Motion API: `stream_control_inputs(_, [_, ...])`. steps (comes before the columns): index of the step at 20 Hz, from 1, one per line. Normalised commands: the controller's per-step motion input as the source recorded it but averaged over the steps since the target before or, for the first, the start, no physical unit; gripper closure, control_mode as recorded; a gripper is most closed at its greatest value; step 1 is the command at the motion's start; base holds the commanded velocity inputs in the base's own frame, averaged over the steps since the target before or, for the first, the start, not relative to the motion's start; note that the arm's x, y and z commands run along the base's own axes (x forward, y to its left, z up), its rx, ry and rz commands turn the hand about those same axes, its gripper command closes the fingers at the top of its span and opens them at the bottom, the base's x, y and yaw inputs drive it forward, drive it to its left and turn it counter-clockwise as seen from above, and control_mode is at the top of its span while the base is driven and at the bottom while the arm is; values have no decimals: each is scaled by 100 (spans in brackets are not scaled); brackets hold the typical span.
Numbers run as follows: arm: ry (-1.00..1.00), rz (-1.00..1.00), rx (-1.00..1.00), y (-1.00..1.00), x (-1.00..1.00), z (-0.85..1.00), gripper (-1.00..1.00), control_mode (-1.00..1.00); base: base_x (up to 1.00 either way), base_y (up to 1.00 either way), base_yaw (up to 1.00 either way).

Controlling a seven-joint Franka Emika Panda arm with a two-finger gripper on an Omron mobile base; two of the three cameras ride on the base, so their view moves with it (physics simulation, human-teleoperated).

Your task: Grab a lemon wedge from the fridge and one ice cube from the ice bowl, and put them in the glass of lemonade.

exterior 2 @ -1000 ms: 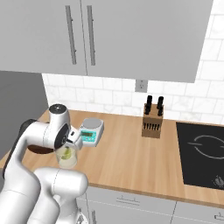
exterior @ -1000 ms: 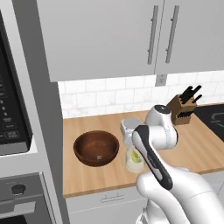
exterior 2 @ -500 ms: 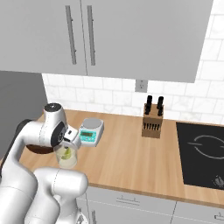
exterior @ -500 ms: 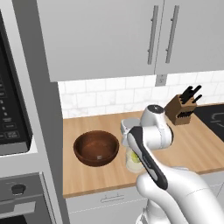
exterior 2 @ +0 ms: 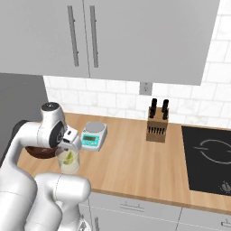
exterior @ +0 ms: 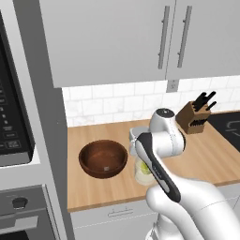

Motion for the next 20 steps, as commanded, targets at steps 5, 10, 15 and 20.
stream_control_inputs(5, [0, 1, 0, 0, 1, 4, 100, -100, 0, 0, 0])
stream_control_inputs(10, [-2, 0, 0, 9, 0, 0, 100, -100, 0, 0, 0])
stream_control_inputs(15, [0, 4, 0, 0, 6, 0, 100, -100, 0, 0, 0])
stream_control_inputs(20, [0, 1, 0, 0, 3, 0, 100, -100, 0, 0, 0])
